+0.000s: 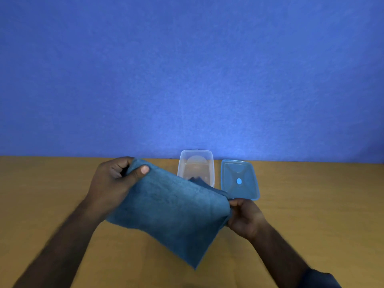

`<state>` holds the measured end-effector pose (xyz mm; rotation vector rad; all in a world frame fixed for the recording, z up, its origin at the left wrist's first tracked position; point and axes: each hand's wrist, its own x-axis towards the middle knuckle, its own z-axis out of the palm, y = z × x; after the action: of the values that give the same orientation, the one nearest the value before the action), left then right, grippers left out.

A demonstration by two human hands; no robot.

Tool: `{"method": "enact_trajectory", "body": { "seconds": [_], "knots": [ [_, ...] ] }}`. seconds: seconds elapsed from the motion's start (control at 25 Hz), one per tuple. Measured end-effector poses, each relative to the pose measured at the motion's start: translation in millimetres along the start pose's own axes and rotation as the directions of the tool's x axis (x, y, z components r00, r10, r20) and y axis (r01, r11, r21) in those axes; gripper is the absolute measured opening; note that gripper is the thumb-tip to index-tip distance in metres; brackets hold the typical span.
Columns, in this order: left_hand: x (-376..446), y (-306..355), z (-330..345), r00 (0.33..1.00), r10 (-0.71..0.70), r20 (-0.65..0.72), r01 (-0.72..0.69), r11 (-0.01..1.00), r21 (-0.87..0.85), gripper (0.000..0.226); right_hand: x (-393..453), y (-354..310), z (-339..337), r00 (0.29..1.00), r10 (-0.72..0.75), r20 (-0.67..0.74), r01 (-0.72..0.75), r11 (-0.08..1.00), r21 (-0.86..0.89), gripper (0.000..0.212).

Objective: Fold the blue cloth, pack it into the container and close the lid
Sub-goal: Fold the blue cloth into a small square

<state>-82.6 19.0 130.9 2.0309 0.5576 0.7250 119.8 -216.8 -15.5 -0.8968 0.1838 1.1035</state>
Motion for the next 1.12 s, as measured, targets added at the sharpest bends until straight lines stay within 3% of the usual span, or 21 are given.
{"method": "enact_trajectory", "body": {
  "seconds": [0.12,0.2,0.28,0.4,0.48,0.56,0.64,0.68,0.84,1.0,1.08,1.12],
  "knots": [
    [1,0,-2,1.0,-0.003,-0.007,0.004,1.0,0.018,0.038,3,1,-2,0.997,-0.082,0.012,0.079,0.98,0.182,0.039],
    [3,0,-2,1.0,-0.002,-0.015,0.002,1.0,0.014,0.029,5,-2,-6,0.995,-0.098,0.012,0.094,0.979,0.179,0.043],
    [6,0,-2,1.0,0.011,-0.004,-0.011,0.999,0.035,0.031,2,-3,-4,0.998,-0.057,0.022,0.059,0.996,-0.067,0.043],
    [9,3,-1,0.998,0.056,0.014,-0.057,0.996,0.071,0.02,-3,-1,-2,0.993,-0.053,0.101,0.092,0.893,-0.441,0.035],
    [11,8,0,0.995,0.09,0.031,-0.092,0.994,0.066,0.011,-10,0,2,0.977,-0.111,0.181,0.202,0.752,-0.628,0.029],
    [16,11,-2,0.991,0.13,0.025,-0.132,0.988,0.085,0.011,-14,3,6,0.948,-0.202,0.245,0.314,0.473,-0.824,0.028],
    [20,13,-6,0.988,0.158,0.0,-0.157,0.982,0.109,0.011,-14,5,10,0.889,-0.361,0.282,0.378,0.232,-0.896,0.022],
    [21,14,-8,0.987,0.159,-0.013,-0.157,0.981,0.114,0.011,-13,4,10,0.866,-0.417,0.277,0.383,0.195,-0.903,0.019],
    [18,8,-17,0.992,0.124,-0.037,-0.121,0.991,0.054,0.011,-17,-2,1,0.875,-0.318,0.366,0.462,0.318,-0.828,0.015],
    [18,7,-18,0.992,0.126,0.003,-0.126,0.992,0.019,0.01,-14,2,9,0.769,-0.396,0.502,0.608,0.211,-0.765,0.053],
    [22,4,-18,0.992,0.128,-0.008,-0.127,0.99,0.058,0.013,-6,8,9,0.758,-0.419,0.5,0.61,0.185,-0.771,0.035],
    [24,1,-19,0.992,0.125,-0.03,-0.123,0.989,0.081,0.013,-4,10,7,0.776,-0.414,0.476,0.595,0.227,-0.771,0.027]
  ]
}}
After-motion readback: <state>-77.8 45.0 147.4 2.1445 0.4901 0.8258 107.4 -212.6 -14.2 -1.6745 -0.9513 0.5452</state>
